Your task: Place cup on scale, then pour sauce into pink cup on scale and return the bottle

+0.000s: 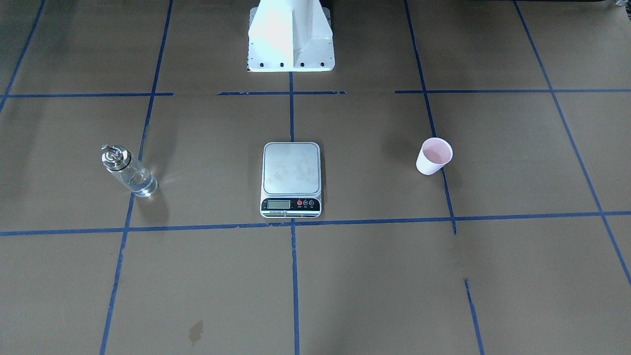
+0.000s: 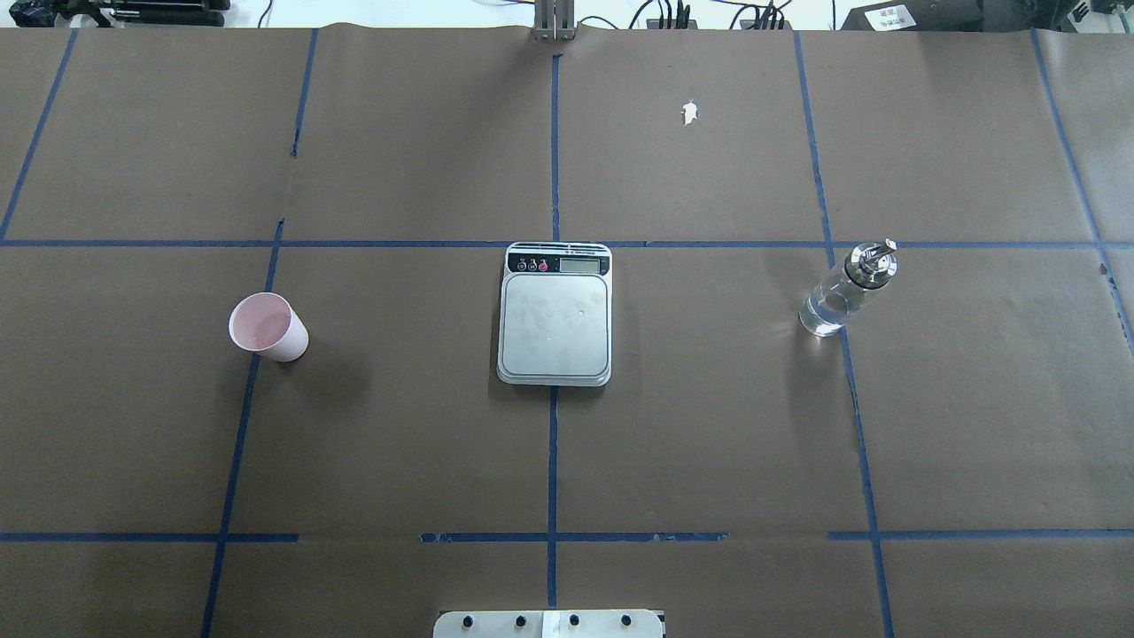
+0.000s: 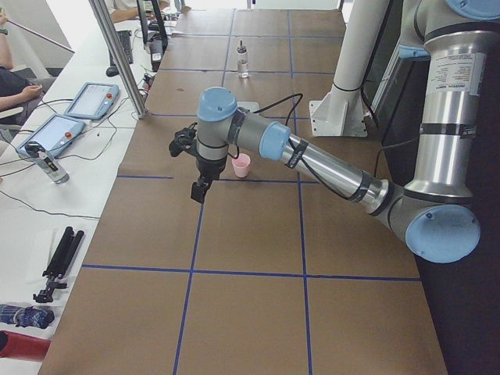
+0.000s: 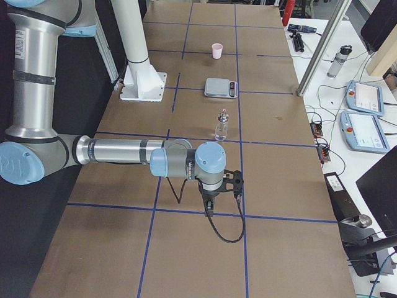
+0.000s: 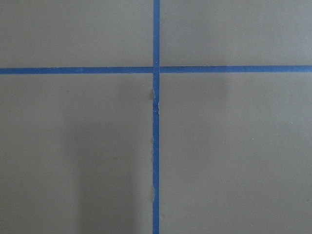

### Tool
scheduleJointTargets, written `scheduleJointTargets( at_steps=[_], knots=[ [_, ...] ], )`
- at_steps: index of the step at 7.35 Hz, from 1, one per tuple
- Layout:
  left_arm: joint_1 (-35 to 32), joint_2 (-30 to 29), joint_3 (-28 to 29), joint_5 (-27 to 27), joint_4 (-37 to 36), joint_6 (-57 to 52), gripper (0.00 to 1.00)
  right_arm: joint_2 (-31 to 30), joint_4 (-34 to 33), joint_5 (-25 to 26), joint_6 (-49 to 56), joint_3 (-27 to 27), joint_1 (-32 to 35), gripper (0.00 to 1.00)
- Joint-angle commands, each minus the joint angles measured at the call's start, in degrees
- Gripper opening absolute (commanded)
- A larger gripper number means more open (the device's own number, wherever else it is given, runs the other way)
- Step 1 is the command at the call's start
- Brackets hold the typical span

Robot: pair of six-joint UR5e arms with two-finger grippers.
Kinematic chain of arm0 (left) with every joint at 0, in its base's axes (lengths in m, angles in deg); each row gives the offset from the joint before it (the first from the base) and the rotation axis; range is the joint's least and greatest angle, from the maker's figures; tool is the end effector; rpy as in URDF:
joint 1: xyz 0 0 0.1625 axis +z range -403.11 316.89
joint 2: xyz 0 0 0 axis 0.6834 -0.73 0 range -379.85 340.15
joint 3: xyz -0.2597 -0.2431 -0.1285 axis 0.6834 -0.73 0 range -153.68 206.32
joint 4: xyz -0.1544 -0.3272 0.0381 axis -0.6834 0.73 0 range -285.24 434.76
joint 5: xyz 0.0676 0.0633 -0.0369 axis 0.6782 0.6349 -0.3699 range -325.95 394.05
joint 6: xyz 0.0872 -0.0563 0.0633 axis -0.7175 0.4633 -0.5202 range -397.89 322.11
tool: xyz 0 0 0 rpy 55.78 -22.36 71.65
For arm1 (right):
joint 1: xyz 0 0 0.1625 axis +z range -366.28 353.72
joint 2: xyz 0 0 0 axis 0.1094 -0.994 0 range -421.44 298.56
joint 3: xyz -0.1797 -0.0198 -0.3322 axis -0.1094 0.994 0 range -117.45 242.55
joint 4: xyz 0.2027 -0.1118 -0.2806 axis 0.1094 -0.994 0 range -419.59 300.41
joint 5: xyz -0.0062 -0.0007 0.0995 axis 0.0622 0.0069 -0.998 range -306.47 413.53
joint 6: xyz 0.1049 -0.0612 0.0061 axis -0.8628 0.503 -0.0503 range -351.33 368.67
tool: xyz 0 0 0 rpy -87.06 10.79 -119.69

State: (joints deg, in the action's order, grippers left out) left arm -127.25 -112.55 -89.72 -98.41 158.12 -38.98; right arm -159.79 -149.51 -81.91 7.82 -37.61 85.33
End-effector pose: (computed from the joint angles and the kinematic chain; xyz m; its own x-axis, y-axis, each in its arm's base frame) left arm -0.0059 -0.4435 0.4231 0.7061 0.3455 -0.6181 -0.1081 0.9152 0.3882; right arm 0.0576 -0.3844 0.6080 0.7015 0.0109 0.7126 -0.0386 0.9990 0.0227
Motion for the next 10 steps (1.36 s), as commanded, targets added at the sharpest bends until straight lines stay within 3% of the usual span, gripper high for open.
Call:
scheduleJointTargets(
  at_steps=[1, 2, 4, 6, 10],
  knots=[
    [5.6, -1.4, -1.6, -3.8, 0.1, 10.4, 1.00, 0.0, 0.2, 0.0, 0.0, -0.1, 0.1, 1.00],
    [7.8, -1.5, -1.6, -5.0, 0.3, 17.8, 1.00, 0.0, 0.2, 0.0, 0.0, -0.1, 0.1, 1.00],
    [13.0, -1.7, -0.2, -4.3, 9.8, 20.1, 1.00, 0.1, 0.2, 0.0, 0.1, -0.2, 0.1, 1.00],
    [17.0, -1.6, -0.6, -3.9, 12.7, 23.7, 1.00, 0.2, 0.2, 0.3, 0.1, 0.4, 0.1, 1.00],
    [30.3, -1.4, -0.2, 11.1, 23.2, 51.8, 1.00, 0.9, 0.3, 0.3, 0.0, -0.7, 0.1, 1.00]
  ],
)
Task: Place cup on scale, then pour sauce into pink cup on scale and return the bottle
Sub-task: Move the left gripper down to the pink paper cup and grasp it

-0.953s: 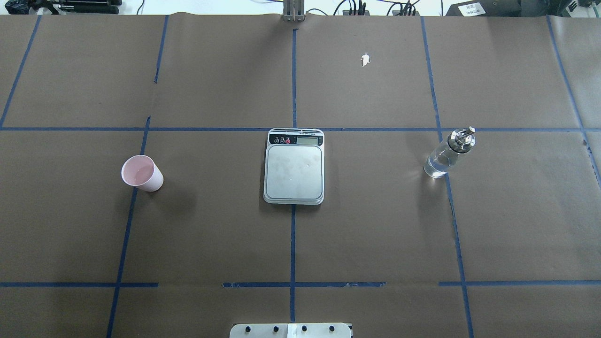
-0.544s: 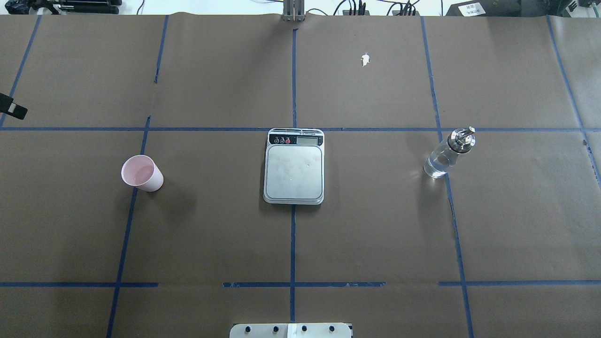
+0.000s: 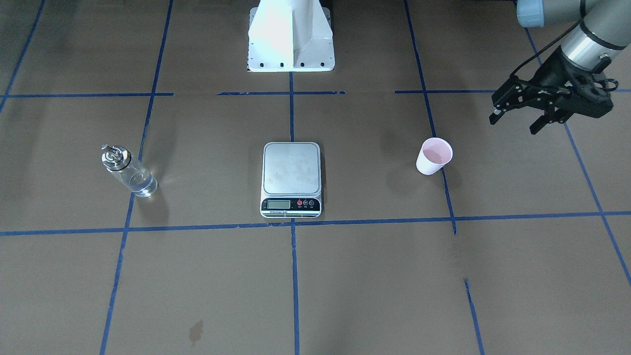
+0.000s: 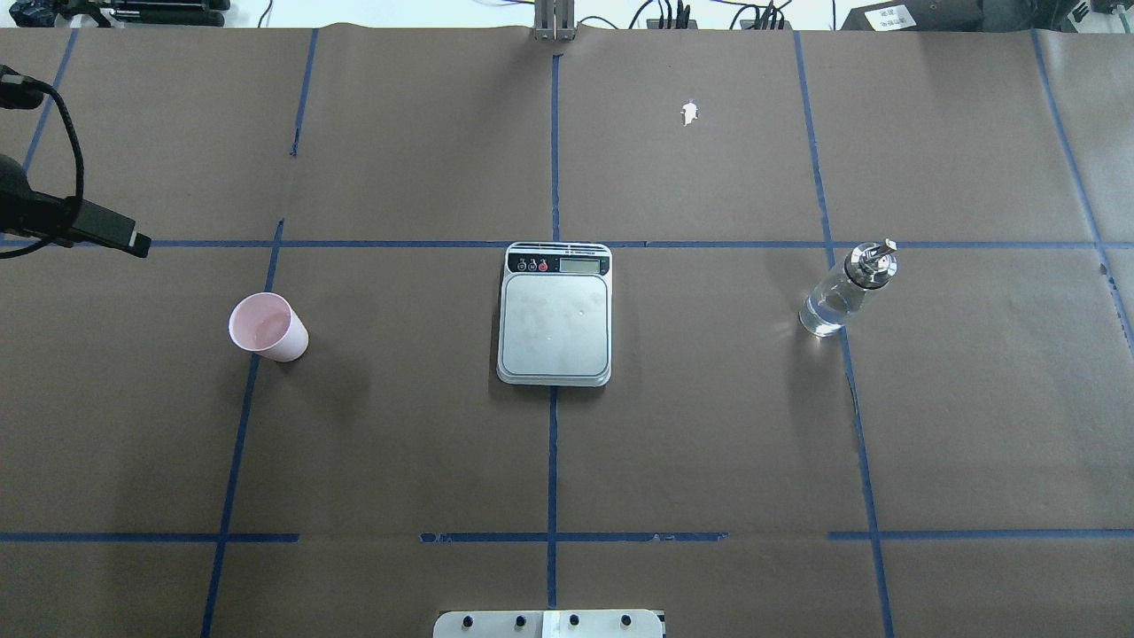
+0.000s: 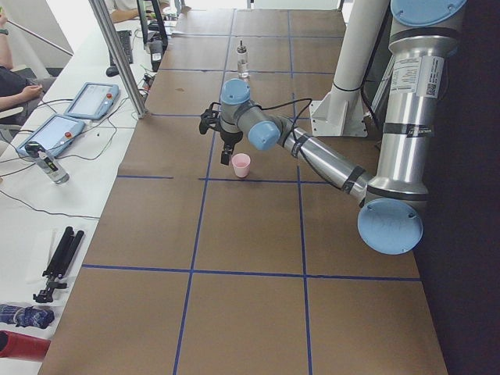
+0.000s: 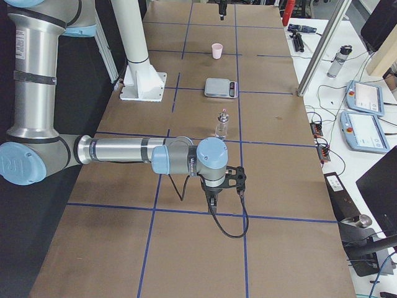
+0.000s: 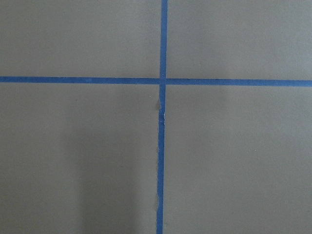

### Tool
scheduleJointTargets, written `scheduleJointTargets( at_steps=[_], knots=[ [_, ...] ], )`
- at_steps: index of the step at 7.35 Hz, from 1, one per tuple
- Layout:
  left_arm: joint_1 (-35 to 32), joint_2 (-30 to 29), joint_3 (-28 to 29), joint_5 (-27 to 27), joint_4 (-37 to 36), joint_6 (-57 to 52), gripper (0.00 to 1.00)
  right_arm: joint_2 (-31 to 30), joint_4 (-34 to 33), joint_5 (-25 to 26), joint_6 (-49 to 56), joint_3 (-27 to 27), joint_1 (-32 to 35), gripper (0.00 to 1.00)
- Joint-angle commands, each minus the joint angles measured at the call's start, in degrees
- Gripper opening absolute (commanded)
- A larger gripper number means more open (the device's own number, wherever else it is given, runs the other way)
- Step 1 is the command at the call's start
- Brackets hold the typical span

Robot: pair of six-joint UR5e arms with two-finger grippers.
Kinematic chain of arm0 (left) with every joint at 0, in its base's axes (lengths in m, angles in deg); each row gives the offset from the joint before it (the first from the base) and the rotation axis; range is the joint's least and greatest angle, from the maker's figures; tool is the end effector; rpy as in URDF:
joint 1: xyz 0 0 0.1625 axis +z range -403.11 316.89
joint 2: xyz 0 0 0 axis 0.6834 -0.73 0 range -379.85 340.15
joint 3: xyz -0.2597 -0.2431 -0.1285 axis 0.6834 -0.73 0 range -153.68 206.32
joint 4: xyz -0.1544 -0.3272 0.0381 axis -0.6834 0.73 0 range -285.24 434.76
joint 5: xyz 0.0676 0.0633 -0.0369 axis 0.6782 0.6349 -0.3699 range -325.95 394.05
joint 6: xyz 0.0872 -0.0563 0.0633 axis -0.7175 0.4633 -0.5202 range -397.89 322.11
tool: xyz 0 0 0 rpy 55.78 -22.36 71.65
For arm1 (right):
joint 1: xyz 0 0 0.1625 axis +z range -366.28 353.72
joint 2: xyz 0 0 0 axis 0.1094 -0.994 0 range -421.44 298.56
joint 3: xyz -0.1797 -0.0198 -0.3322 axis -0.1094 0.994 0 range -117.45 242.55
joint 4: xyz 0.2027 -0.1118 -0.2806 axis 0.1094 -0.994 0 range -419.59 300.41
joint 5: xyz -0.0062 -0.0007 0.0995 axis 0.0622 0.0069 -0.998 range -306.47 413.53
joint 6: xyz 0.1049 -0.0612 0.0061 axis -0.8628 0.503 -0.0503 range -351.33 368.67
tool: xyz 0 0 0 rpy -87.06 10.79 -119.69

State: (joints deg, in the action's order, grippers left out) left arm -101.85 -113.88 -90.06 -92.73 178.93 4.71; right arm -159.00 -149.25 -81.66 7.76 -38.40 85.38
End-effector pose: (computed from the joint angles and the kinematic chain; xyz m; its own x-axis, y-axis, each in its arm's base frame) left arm 0.1859 -0.4227 0.3678 0.5937 0.1583 -0.7890 0.0437 0.9726 0.2281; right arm 0.0585 -0.3917 0.5964 0.7052 -0.0100 0.7089 -0.0402 0.9977 0.0540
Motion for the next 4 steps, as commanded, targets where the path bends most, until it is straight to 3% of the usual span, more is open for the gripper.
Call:
scheduleJointTargets(
  at_steps=[1, 4],
  knots=[
    [8.3, -0.3, 0.5, 8.4, 2.4, 13.2, 1.00, -0.2, 0.8, -0.1, -0.1, -0.2, 0.0, 1.00],
    [12.7, -0.5, 3.0, 10.5, 2.4, 18.4, 1.00, -0.3, 0.8, -1.1, -0.8, -0.2, 0.0, 1.00]
  ],
)
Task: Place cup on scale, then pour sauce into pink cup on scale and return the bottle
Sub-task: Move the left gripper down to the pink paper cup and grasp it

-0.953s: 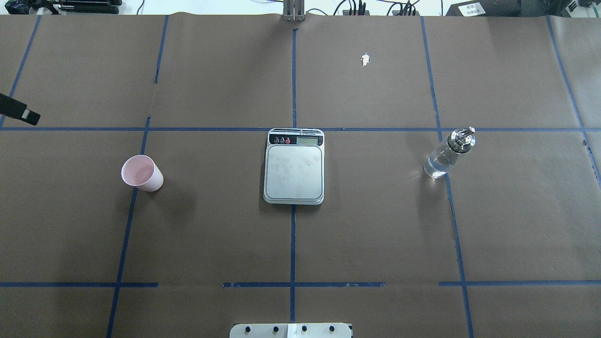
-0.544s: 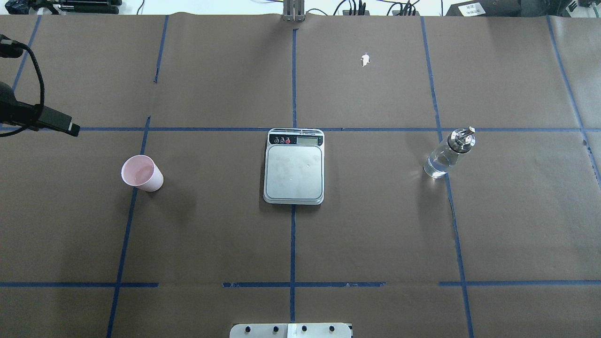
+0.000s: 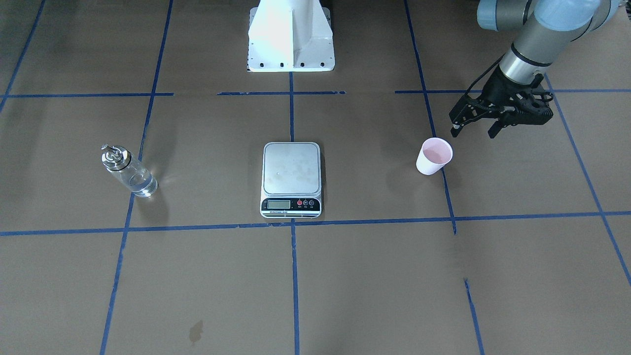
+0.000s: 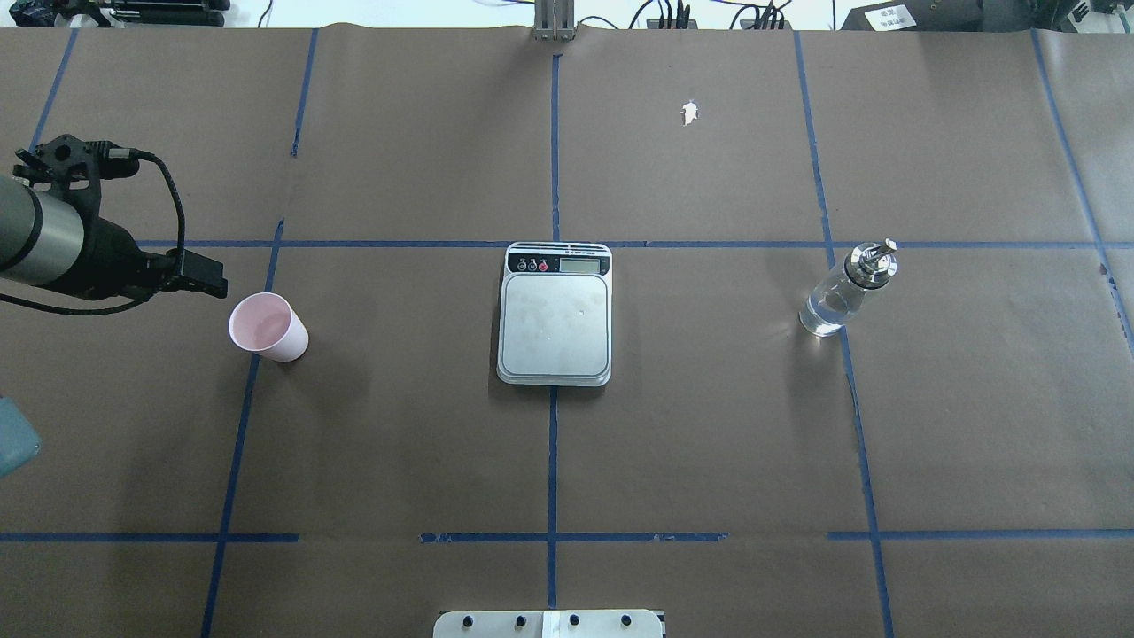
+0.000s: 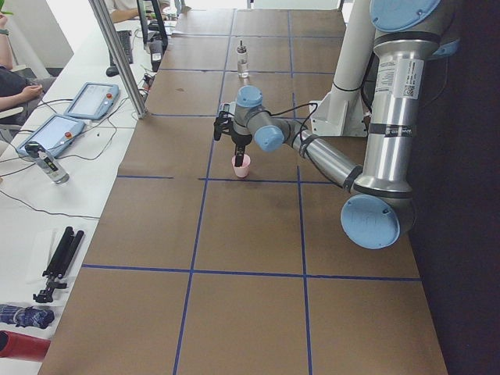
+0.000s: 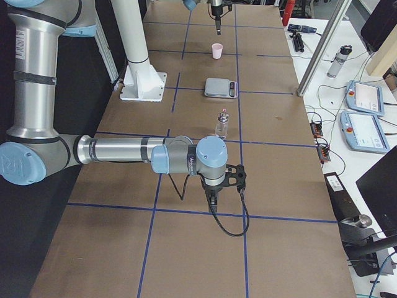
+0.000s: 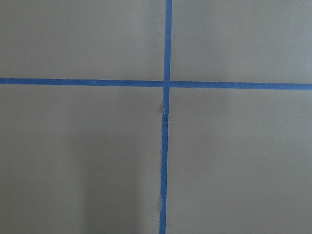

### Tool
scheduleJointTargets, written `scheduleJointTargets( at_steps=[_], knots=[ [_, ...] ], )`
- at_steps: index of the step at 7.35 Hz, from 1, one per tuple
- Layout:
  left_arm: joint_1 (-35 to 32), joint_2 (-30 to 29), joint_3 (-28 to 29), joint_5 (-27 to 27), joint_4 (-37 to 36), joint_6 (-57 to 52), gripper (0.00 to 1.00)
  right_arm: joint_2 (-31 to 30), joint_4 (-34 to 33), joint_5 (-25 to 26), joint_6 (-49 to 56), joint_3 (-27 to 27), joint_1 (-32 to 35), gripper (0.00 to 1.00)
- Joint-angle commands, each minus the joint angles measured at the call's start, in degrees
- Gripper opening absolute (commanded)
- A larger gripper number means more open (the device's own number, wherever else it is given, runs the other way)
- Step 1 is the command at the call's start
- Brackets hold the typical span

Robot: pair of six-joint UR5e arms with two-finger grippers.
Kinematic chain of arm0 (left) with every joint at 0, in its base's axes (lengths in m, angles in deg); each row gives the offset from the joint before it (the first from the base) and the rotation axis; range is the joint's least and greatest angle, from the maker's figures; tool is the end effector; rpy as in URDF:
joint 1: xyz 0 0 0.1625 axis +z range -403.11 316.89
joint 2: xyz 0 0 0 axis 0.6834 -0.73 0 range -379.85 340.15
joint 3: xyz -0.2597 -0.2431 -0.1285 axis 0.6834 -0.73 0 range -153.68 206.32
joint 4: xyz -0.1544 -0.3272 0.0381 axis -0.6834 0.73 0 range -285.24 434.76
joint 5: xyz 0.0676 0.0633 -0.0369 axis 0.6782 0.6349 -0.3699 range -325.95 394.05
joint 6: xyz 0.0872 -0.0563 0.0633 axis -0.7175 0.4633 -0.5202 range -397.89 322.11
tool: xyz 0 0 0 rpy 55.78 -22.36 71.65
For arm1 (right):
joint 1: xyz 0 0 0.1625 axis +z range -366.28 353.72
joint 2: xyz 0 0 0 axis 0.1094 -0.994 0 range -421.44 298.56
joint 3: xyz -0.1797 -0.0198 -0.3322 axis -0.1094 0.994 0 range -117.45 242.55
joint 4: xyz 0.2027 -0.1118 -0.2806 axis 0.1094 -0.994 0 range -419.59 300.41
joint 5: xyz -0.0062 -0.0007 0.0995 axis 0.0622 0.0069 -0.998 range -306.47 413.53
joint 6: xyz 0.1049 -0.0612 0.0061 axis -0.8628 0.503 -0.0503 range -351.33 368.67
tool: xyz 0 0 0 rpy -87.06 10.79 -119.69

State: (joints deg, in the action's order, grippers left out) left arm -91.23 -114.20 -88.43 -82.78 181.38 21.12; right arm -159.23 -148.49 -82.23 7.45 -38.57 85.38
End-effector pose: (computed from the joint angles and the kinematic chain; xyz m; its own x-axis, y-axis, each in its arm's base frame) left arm 0.2565 -0.4035 0.3794 0.6306 -0.0149 -0.7759 0.1446 0.9846 0.0986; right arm 0.0576 -0.3911 0.5944 0.6982 -0.0140 0.7158 -0.0438 0.9971 0.0623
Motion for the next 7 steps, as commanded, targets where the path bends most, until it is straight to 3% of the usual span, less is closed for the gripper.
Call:
scheduleJointTargets(
  at_steps=[1, 7],
  knots=[
    [3.0, -0.9, 2.7, 0.7, 0.1, 2.5, 1.00, 0.1, 0.0, -1.0, -0.5, 0.0, 0.0, 1.00],
    [3.6, -5.1, 9.4, 1.6, 0.3, 2.1, 0.99, 0.2, 0.0, -1.1, -0.5, 0.0, -0.1, 1.00]
  ],
)
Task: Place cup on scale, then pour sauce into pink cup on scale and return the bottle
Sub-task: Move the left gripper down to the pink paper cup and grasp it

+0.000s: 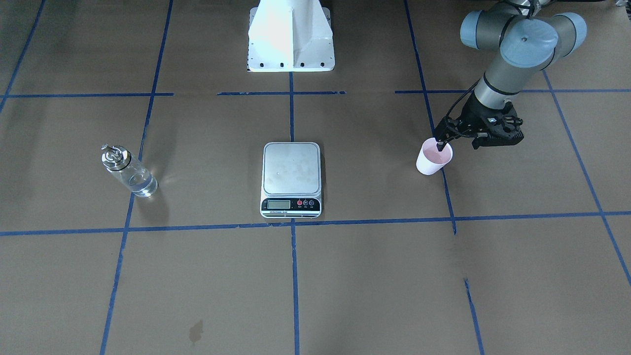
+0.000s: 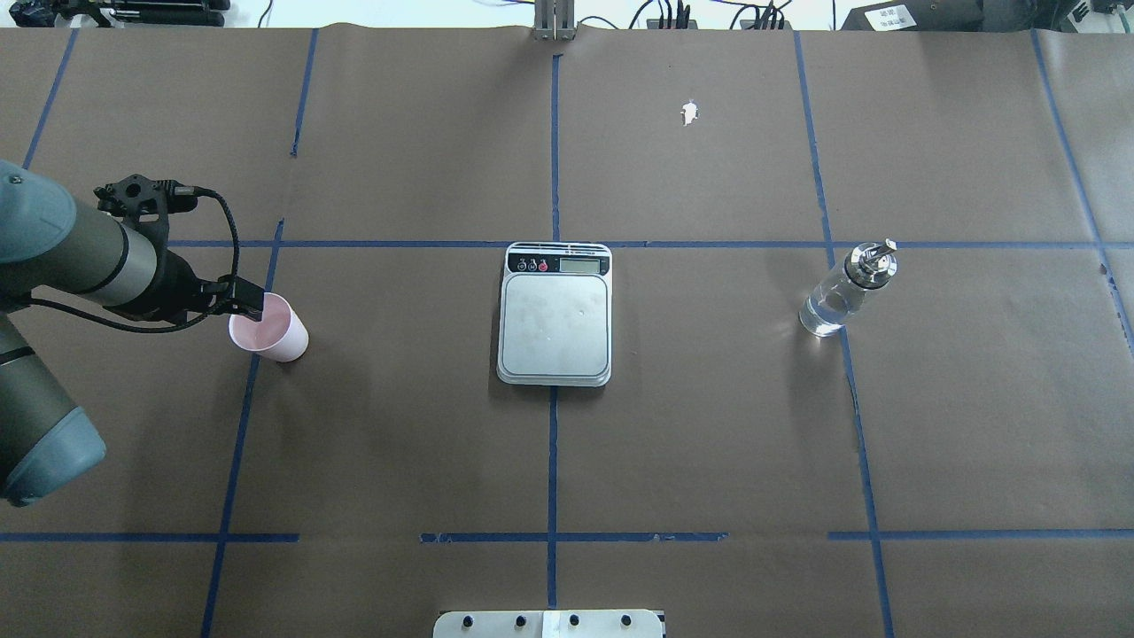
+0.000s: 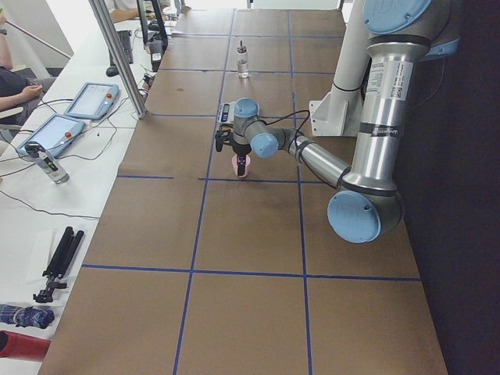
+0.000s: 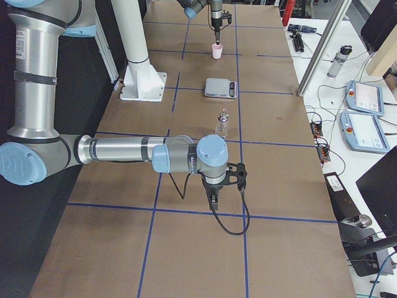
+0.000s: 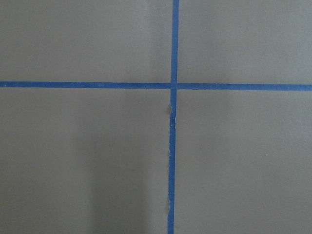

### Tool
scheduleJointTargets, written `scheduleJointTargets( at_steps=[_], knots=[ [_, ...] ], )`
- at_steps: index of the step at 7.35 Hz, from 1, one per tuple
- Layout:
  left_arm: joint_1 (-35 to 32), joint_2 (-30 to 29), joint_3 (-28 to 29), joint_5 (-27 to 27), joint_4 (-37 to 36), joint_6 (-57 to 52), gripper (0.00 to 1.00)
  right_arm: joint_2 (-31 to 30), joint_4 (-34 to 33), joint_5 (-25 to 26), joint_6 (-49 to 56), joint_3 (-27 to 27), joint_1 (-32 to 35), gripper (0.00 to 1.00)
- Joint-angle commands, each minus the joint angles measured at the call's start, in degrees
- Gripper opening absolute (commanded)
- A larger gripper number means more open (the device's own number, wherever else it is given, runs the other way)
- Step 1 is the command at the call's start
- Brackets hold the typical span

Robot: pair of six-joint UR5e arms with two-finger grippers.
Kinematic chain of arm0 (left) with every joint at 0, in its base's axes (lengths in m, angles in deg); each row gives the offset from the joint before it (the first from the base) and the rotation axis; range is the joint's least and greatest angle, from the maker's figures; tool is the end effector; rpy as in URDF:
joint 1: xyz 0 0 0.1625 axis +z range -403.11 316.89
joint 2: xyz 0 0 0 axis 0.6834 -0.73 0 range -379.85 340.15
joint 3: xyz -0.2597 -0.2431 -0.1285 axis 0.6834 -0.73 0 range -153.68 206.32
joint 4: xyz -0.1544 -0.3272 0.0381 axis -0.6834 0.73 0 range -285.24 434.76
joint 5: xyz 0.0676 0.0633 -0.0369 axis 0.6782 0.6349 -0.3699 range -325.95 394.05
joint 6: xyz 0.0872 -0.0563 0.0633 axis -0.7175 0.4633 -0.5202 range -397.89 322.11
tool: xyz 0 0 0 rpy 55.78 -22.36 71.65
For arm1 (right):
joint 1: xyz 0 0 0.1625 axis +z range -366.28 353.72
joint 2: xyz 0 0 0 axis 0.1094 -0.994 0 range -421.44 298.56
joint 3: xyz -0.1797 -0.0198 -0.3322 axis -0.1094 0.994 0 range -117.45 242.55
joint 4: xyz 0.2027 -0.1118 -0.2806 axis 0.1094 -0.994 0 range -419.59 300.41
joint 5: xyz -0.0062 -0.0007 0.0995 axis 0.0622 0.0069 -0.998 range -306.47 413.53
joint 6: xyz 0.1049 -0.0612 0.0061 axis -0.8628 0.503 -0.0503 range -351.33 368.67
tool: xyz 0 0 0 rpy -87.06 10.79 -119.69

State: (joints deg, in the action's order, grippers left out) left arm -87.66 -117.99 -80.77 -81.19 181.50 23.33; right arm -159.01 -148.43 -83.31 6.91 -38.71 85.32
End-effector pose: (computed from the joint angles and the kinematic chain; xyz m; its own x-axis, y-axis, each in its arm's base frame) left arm 0.3044 -0.4139 0.4077 0.6721 -0.0504 -0.7387 0.1230 0.9914 0.0442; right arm 0.0557 -0.3929 0.5901 0.6843 -0.0121 0.7291 -0.0490 0.9968 0.0624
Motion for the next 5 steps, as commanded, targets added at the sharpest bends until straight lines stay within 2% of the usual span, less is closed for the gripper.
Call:
scheduleJointTargets(
  at_steps=[1, 3, 5],
  knots=[
    [0.1, -1.4, 2.5, 0.0, 0.2, -0.3, 0.99, 0.0, 0.0, 0.0, 0.0, 0.1, 0.1, 1.00],
    [0.8, -1.4, 2.5, -0.1, 0.2, -0.3, 0.98, 0.0, 0.0, -0.1, -0.1, 0.0, 0.1, 1.00],
    [1.1, -1.3, 2.4, -0.3, 0.1, -0.2, 0.89, 0.0, 0.0, -0.1, -0.1, 0.0, 0.1, 1.00]
  ],
)
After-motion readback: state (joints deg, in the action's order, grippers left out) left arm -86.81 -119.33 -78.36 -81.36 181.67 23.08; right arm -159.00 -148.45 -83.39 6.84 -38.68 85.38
